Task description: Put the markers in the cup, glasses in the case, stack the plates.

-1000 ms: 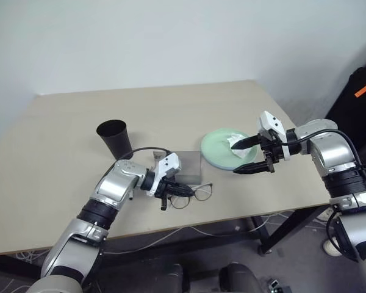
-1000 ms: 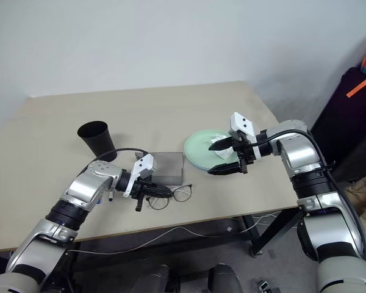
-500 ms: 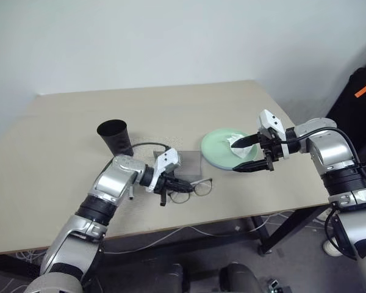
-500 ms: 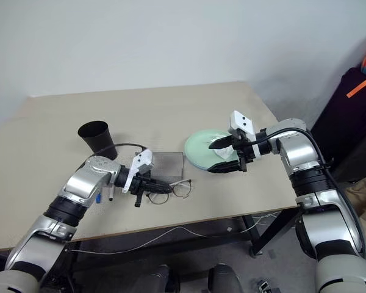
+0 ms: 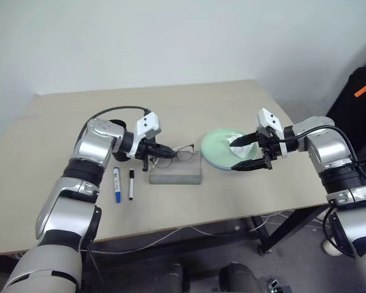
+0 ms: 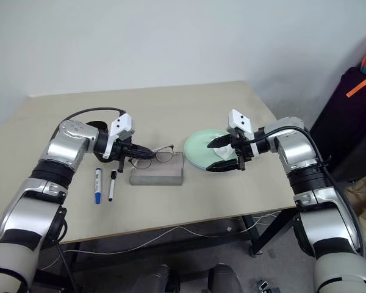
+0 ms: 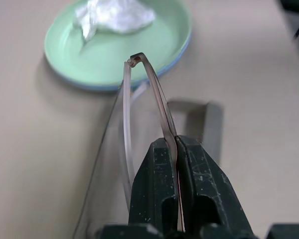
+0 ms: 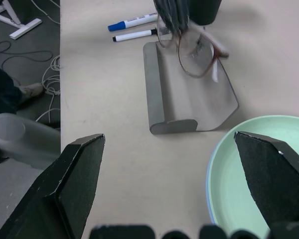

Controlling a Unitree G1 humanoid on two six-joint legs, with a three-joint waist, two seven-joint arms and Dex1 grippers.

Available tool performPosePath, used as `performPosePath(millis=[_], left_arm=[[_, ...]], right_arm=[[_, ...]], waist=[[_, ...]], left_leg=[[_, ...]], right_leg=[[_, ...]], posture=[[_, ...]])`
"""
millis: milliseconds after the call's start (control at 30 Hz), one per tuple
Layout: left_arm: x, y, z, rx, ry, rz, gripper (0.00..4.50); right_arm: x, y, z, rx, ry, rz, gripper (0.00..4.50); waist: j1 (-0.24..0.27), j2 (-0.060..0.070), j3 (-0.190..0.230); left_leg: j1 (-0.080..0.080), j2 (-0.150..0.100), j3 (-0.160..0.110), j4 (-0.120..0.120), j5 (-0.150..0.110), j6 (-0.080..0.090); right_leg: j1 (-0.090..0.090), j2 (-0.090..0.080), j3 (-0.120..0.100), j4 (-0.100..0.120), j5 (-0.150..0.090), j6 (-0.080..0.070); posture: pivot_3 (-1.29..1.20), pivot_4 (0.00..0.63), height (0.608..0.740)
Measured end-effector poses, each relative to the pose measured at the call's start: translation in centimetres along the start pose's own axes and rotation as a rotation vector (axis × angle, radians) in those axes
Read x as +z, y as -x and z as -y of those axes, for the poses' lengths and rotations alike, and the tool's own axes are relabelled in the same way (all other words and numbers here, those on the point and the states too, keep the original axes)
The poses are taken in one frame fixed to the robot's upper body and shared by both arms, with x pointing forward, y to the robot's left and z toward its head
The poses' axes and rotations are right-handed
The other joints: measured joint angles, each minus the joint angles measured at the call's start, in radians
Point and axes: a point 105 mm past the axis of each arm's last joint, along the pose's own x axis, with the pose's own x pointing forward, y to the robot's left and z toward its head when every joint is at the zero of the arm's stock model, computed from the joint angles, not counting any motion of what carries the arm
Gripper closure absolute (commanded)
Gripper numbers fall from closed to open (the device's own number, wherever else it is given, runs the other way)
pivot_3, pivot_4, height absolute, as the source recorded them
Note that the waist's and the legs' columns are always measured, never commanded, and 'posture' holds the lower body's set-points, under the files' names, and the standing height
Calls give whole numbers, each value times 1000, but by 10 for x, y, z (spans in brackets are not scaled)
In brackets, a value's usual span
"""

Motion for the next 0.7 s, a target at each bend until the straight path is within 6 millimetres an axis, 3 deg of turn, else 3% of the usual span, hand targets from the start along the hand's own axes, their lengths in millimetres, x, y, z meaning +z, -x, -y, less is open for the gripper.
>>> performPosePath(millis=[300,700], left_arm=[[-12,-20,1,23,-149,-25,4481],[-27,-26,13,-15,-150,-9,4481]], right_arm=[[1,0,-1,1,-8,0,0],[2,-1,-1,2,-6,0,0]], waist=[[13,-1,0],[18,-1,0]], left_leg=[[0,0,0,0,0,0],[0,0,0,1,0,1]], right_leg=[[0,0,0,0,0,0],[0,0,0,0,0,0]], posture=[[0,0,739],[0,0,739]])
